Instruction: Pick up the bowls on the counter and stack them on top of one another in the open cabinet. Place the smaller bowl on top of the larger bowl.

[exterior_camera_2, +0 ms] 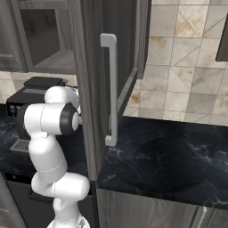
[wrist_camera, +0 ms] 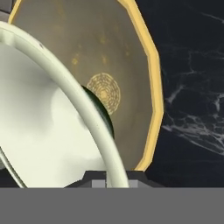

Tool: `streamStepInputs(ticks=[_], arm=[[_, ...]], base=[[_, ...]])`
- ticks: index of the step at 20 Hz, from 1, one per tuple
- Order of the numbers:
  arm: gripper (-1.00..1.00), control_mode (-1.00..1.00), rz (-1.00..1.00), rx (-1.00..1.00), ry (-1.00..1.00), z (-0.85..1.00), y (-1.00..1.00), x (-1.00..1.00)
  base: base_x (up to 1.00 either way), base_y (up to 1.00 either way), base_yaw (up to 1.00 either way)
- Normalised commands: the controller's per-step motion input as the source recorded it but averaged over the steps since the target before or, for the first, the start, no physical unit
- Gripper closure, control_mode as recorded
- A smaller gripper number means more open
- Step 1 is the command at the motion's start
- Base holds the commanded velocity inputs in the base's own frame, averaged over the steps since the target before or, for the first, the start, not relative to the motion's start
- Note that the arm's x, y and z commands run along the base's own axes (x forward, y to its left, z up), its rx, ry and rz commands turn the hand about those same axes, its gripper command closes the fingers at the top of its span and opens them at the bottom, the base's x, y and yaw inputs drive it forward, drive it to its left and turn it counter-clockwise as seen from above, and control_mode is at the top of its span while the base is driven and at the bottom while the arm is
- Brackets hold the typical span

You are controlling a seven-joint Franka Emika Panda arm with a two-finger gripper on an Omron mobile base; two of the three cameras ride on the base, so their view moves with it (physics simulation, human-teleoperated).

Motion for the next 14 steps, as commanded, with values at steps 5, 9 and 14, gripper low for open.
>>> streamStepInputs(ticks=[5,9,14], arm=[[-1.0,-1.0,0.0,0.02,0.0,-0.16,-0.02,0.0],[-1.0,-1.0,0.0,0.01,0.0,-0.01,-0.07,0.0],[-1.0,-1.0,0.0,0.0,-0.01,0.01,-0.05,0.0]], base=[[0.0,0.0,0.0],[0.0,0.0,0.0],[0.0,0.0,0.0]])
